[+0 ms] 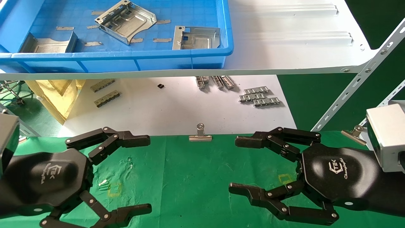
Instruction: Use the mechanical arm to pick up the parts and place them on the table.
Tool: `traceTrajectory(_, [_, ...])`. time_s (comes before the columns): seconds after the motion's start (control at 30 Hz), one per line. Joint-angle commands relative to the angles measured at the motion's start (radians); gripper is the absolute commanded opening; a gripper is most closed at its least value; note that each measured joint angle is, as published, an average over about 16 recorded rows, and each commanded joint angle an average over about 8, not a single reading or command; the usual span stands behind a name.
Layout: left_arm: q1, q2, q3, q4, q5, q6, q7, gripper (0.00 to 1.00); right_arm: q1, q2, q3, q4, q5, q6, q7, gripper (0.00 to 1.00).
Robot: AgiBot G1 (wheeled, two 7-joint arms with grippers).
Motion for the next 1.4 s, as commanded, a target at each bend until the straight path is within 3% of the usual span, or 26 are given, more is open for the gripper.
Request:
traceTrajectory(0.03, [0.0,0.0,0.0,0.0,0.0,0.0,0.0,1.0,0.0,0.0,0.0,0.0,0.0,0.0,0.0,0.0])
traceTrajectory(0.57, [-0.004,-0.001,-0.001,-0.004,0.0,-0.001,-0.001,1.0,0.0,0.0,0.0,0.0,0.0,0.0,0.0,0.0])
traceTrajectory(0.73, [-0.07,0.001,-0.007,-0.017,0.022,-0.02,-0.007,1.0,0.0,0.0,0.0,0.0,0.0,0.0,0.0,0.0])
traceTrajectory(0.87, [-0.214,0.024,0.005,-0.003,0.099,-0.071,-0.041,1.0,0.0,0.0,0.0,0.0,0.0,0.0,0.0,0.0])
traceTrajectory(1.03, [-0.466,0.109,0.082,0.119,0.288,-0.143,-0.122,1.0,0.0,0.0,0.0,0.0,0.0,0.0,0.0,0.0])
traceTrajectory(1.23, [-0.755,0.274,0.21,0.448,0.556,-0.214,-0.163,1.0,0.0,0.0,0.0,0.0,0.0,0.0,0.0,0.0])
traceTrajectory(1.4, [-0.927,0.395,0.279,0.739,0.704,-0.29,-0.135,1.0,0.0,0.0,0.0,0.0,0.0,0.0,0.0,0.0])
